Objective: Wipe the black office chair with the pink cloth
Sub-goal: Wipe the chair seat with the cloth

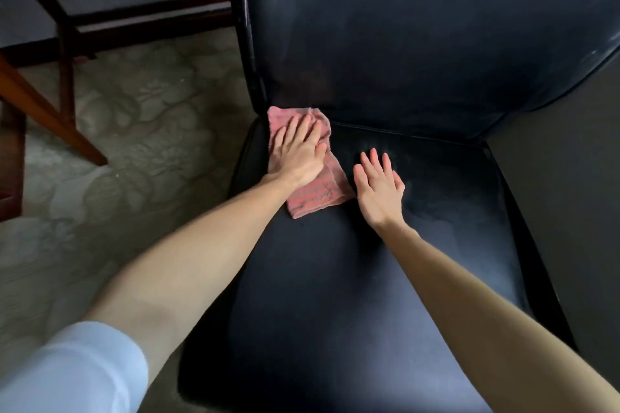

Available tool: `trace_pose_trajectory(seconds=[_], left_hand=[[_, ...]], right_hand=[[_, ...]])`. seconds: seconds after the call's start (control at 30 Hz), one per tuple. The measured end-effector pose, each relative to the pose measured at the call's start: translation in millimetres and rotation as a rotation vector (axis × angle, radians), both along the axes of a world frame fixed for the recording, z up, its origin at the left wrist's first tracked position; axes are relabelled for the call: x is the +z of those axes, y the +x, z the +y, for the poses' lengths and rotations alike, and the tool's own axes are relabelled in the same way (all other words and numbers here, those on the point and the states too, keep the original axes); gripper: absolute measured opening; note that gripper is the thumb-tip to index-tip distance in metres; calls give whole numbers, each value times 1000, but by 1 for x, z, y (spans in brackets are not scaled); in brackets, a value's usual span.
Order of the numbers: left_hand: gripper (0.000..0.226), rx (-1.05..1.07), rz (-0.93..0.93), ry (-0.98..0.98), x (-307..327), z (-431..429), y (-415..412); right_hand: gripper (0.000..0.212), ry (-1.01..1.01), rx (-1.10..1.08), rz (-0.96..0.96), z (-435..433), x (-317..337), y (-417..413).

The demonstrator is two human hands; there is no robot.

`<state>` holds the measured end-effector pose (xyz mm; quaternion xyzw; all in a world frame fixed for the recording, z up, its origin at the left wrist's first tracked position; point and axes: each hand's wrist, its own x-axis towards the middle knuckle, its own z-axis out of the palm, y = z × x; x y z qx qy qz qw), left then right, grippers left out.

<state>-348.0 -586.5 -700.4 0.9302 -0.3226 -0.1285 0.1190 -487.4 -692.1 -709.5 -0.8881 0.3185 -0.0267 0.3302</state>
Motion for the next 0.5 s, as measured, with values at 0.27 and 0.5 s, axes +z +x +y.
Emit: trace_pose_trajectory(seconds=[0.27,0.5], left_hand=[[61,18,-5,-108,29,51,26],[75,-104,47,8,25,57,30]], right_hand=[[50,-159,185,-202,10,23,55],[54,-248,411,114,18,11,103]])
